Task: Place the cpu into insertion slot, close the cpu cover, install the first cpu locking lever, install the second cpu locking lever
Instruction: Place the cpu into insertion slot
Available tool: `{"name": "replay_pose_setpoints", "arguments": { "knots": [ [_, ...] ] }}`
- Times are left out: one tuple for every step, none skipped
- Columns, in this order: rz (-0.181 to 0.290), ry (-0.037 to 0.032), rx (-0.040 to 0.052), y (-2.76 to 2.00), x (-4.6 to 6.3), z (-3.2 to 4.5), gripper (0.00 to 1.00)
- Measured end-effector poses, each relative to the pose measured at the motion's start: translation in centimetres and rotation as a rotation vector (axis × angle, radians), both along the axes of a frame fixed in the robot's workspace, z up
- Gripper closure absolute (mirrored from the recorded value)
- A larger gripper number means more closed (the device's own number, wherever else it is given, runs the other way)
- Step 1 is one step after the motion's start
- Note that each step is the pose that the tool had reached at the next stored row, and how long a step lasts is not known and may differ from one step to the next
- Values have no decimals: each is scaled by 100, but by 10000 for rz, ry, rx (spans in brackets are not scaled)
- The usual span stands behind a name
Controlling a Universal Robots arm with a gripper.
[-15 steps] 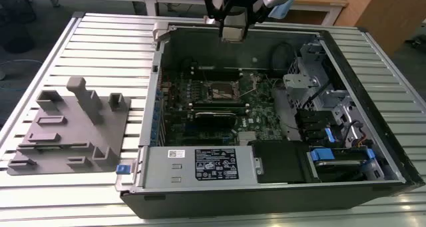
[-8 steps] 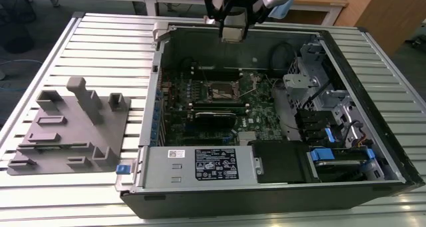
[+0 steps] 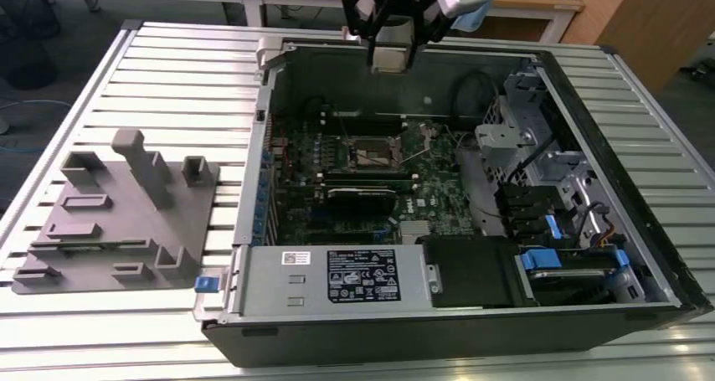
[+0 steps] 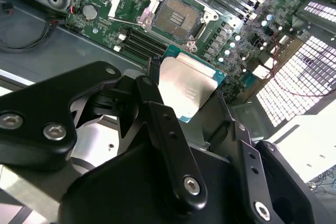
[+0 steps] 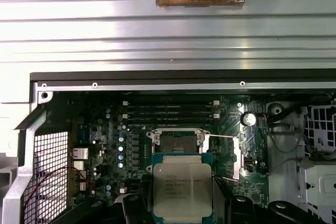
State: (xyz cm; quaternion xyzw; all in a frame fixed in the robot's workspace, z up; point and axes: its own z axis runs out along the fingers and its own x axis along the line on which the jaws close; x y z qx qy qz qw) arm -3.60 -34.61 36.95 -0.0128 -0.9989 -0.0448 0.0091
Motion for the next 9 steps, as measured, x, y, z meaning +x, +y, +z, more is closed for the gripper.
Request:
{"name": "replay_pose_setpoints", "arguments": {
  "knots": [
    [0, 0, 0, 0, 0, -13, 46],
    [0, 0, 0, 0, 0, -13, 46],
    [0, 0, 0, 0, 0, -13, 46],
    [0, 0, 0, 0, 0, -13, 46],
    [0, -1, 0, 0, 0, -14, 46],
    [0, 0, 0, 0, 0, -14, 46],
    [0, -1, 0, 0, 0, -14, 46],
    [0, 0, 0, 0, 0, -14, 46],
    [0, 0, 0, 0, 0, -15, 46]
  ]
}}
